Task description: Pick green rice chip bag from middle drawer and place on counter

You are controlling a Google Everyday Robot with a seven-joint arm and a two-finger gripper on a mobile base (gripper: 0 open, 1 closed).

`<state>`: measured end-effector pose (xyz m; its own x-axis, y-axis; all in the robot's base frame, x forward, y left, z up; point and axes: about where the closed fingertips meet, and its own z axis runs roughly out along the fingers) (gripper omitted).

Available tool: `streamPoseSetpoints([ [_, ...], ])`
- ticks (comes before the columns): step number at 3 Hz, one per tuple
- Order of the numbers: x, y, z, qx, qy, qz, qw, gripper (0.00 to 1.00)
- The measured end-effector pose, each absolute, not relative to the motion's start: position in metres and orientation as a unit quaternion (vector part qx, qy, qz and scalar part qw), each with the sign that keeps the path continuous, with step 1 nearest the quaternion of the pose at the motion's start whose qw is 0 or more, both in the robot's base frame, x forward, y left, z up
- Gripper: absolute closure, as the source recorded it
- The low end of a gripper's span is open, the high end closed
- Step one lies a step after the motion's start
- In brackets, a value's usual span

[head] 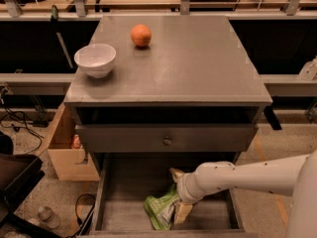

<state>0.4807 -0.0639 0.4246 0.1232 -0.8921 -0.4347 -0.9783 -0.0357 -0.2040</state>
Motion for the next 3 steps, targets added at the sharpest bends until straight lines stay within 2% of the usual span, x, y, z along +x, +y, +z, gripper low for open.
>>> streamPoseSetpoints([
  [1,0.482,-0.060,0.412,-0.713,0.656,0.098,0.228,0.00],
  [2,0.476,-0.054,0.393,-0.717,0.653,0.102,0.220,0.16],
  [3,0.475,-0.052,0.390,-0.718,0.652,0.103,0.219,0.39],
])
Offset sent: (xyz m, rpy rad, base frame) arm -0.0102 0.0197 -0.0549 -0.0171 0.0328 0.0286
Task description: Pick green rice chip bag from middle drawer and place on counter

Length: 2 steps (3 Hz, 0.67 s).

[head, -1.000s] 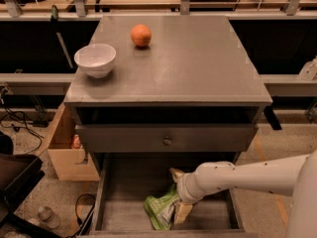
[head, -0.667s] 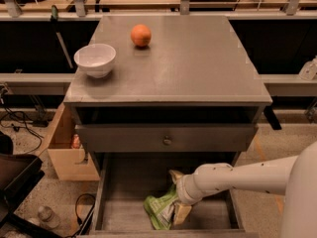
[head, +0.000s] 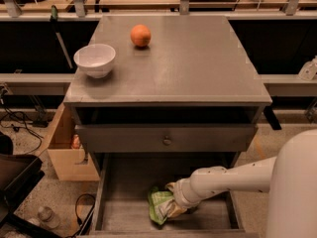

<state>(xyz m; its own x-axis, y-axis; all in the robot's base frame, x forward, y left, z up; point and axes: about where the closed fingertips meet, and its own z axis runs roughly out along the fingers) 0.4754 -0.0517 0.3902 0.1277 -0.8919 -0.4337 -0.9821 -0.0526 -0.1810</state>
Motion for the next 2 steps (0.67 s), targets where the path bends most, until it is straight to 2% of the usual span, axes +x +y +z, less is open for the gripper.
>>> streamPoseSetpoints([
  [2,0.4739,-0.0502,0.3887,-0.719,0.652,0.105,0.218,0.86],
])
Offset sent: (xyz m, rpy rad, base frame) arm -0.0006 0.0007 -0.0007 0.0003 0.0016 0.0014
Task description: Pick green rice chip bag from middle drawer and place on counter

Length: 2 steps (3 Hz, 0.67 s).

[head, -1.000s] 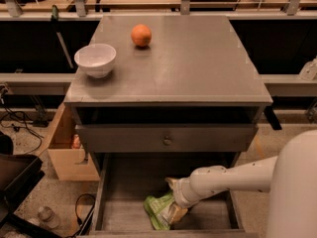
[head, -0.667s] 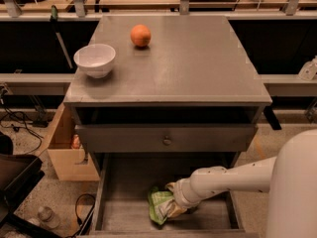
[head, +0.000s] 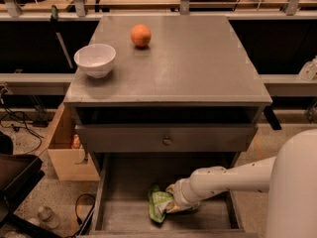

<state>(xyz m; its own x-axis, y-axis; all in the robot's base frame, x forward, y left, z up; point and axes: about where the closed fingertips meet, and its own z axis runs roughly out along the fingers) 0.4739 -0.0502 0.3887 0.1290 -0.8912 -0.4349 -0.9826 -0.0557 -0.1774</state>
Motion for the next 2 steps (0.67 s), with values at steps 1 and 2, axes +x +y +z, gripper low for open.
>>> streamPoseSetpoints([
  [1,0.4732,-0.0495,0.3880,-0.719,0.651,0.106,0.218,1.00],
  [2,0.4732,-0.0495,0.3879,-0.719,0.651,0.106,0.218,1.00],
])
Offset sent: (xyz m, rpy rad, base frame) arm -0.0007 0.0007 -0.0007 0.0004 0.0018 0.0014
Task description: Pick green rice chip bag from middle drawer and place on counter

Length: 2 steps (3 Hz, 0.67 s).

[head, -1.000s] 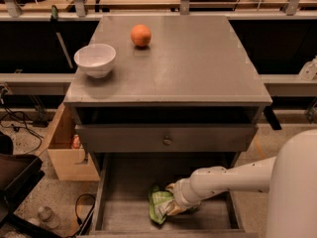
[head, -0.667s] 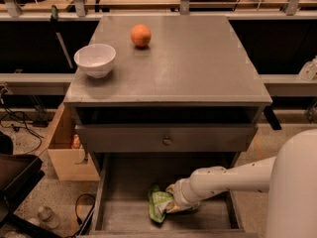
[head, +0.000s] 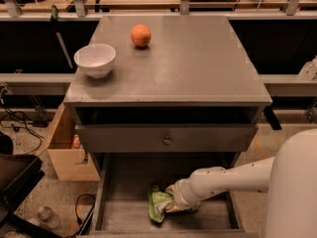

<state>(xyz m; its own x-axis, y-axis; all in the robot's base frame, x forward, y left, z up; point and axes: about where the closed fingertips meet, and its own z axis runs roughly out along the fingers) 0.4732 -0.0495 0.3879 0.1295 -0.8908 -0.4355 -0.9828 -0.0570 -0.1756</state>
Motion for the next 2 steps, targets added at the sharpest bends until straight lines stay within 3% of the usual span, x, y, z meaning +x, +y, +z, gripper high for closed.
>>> streamPoseSetpoints([
  [2,0.469,-0.043,0.416,-0.733,0.634,0.117,0.215,1.00],
])
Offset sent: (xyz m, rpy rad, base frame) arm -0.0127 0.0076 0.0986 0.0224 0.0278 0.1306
